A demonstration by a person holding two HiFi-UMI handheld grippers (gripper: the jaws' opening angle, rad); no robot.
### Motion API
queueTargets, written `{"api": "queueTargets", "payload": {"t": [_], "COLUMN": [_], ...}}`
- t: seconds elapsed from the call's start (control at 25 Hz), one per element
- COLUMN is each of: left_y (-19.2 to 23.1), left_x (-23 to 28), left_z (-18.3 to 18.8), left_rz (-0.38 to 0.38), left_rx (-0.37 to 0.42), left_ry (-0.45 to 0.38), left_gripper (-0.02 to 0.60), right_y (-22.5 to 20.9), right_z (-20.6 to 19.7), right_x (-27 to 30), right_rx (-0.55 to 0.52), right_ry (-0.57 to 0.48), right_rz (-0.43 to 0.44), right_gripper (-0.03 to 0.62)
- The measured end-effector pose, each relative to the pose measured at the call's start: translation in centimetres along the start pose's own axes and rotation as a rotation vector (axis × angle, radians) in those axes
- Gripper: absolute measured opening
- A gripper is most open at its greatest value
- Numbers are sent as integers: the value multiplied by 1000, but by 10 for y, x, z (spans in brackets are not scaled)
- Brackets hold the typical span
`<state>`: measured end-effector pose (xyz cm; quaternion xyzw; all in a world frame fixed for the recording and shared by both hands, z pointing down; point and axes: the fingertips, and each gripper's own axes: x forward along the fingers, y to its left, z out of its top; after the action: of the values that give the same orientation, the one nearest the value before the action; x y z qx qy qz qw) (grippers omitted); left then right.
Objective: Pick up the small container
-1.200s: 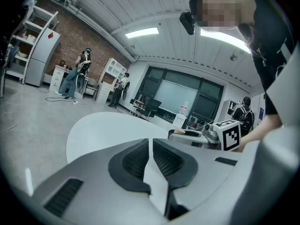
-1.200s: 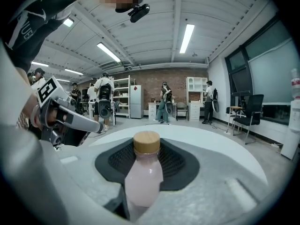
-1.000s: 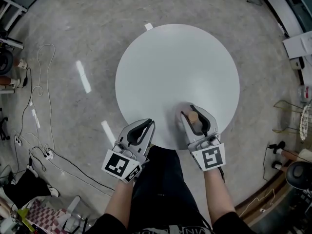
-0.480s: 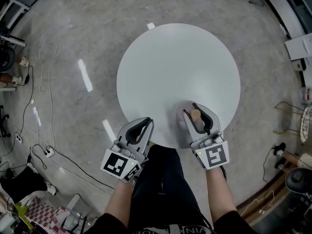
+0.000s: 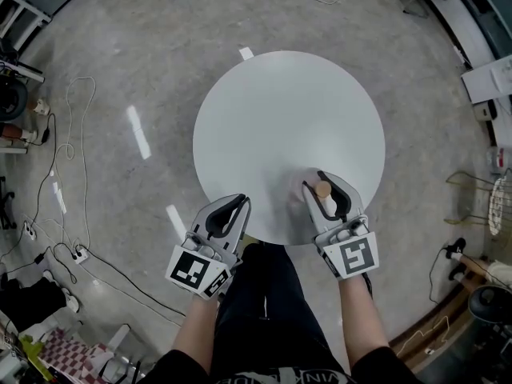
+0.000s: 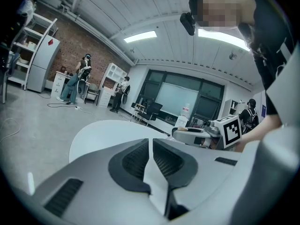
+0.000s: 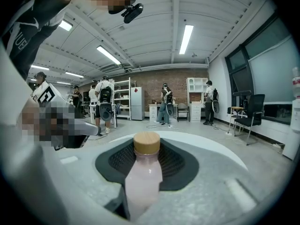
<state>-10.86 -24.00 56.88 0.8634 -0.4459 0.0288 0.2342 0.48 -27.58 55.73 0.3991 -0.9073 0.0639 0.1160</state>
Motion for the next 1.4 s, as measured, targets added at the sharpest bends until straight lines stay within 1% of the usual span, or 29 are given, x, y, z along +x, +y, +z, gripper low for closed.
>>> {"api": "queueTargets", "payload": {"t": [0.2, 0.8, 1.12, 1.4], "left_y": [-7, -24, -32, -39], "left_x": [0, -5, -8, -17], "left_z": [11, 42, 59, 63], "left_rz": [-11, -5, -7, -17], "left_rx": [4, 37, 54, 67], "left_ry": [-11, -21, -35, -45], "left_gripper": [28, 28, 28, 28], "right_y": [-4, -8, -12, -11], "right_z": [8, 48, 62, 73], "right_x": [-9, -23, -30, -38], "right_rx": [26, 6, 21, 16], "right_ry": [2, -23, -17, -7], "right_rz": [-19, 4, -2, -14], "right_gripper": [133, 133, 133, 133]}}
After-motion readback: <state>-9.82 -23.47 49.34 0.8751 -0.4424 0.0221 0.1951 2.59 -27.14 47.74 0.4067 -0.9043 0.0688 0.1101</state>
